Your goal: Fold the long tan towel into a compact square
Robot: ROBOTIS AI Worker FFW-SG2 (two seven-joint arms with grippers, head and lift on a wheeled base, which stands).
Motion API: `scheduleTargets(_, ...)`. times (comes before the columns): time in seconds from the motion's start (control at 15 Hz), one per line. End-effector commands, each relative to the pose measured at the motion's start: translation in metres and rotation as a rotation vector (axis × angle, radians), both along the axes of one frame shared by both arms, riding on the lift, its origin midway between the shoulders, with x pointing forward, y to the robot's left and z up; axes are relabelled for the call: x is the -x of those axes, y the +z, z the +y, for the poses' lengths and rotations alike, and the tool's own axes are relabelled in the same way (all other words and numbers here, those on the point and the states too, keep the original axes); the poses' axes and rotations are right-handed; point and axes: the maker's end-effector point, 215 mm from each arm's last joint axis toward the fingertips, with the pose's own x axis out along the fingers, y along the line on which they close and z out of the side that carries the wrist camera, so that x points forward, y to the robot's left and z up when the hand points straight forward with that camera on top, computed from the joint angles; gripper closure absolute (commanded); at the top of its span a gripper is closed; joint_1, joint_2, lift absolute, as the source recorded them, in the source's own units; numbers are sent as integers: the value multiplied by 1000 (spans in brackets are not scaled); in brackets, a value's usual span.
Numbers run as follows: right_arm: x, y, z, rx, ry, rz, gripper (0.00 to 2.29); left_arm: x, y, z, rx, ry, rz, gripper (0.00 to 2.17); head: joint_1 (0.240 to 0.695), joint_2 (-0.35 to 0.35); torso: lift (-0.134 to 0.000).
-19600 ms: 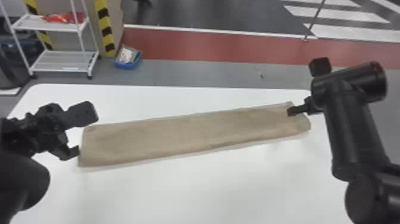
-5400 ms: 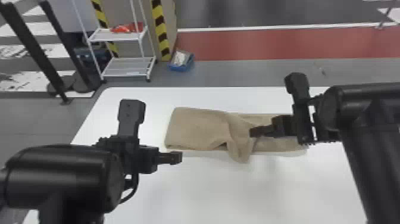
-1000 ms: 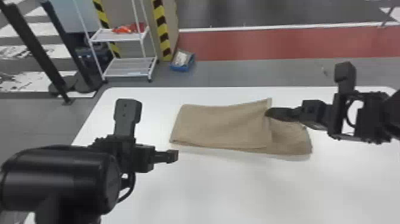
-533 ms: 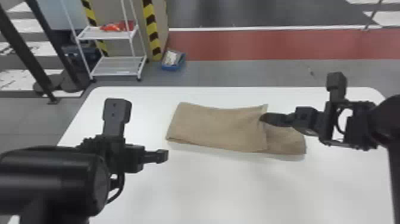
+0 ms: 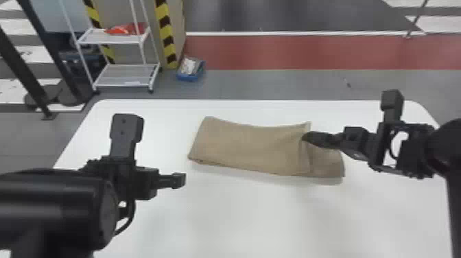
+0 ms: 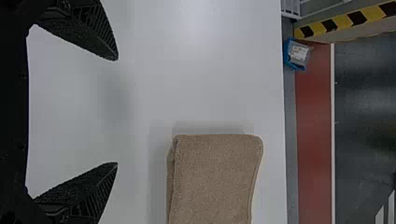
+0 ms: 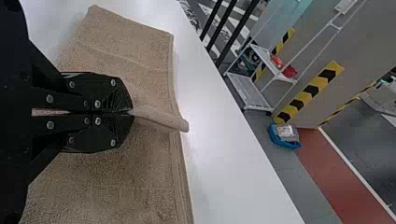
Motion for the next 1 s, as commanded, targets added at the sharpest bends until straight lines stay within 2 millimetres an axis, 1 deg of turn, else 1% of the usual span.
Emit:
scheduleTargets(0.0,2,15,7,-22,20,-20,1119,0,0,0,-3,1,0,80,695,30,-124)
scheduleTargets(0.07,8,35,1,-54,18,-35,1119,0,1,1,-4,2,-1,80,695,32,-124)
scheduleTargets(0.13,19,40,-11,-66,8,-22,1119,0,1,3,-5,3,-1,80,695,35,-124)
scheduleTargets(0.2,26,33,-21,-62,-4,-5,1119,0,1,6,-7,8,0,80,695,36,-124)
scheduleTargets(0.27,25,26,-33,-46,-27,0,1119,0,-1,6,-7,8,2,80,695,28,-124)
scheduleTargets(0.33,23,12,-37,-45,-48,14,1119,0,-3,4,-6,4,7,80,695,20,-124)
scheduleTargets(0.4,18,1,-38,-44,-61,17,1119,-1,-3,1,-5,0,8,80,695,11,-124)
scheduleTargets(0.47,13,-4,-37,-35,-66,15,1119,0,-4,-3,-6,-7,10,80,695,4,-124)
scheduleTargets(0.53,9,-4,-34,-35,-61,14,1119,0,-4,-2,-9,-5,10,80,695,-1,-124)
scheduleTargets(0.6,7,-2,-31,-33,-55,9,1119,0,-4,-1,-10,-5,8,80,695,-9,-124)
scheduleTargets(0.67,8,4,-30,-39,-51,0,1119,0,-4,0,-10,-3,10,80,695,-9,-124)
scheduleTargets(0.73,10,21,-30,-59,-44,-21,1119,1,-4,0,-9,-3,11,80,695,-7,-124)
scheduleTargets(0.8,13,31,-45,-64,-62,-24,1119,2,-5,2,-10,0,13,80,695,-5,-124)
scheduleTargets(0.87,14,33,-67,-48,-87,-17,1119,3,-6,3,-12,2,14,80,695,-2,-124)
scheduleTargets(0.93,16,28,-78,-28,-96,-4,1119,3,-6,4,-11,2,14,80,695,-10,-124)
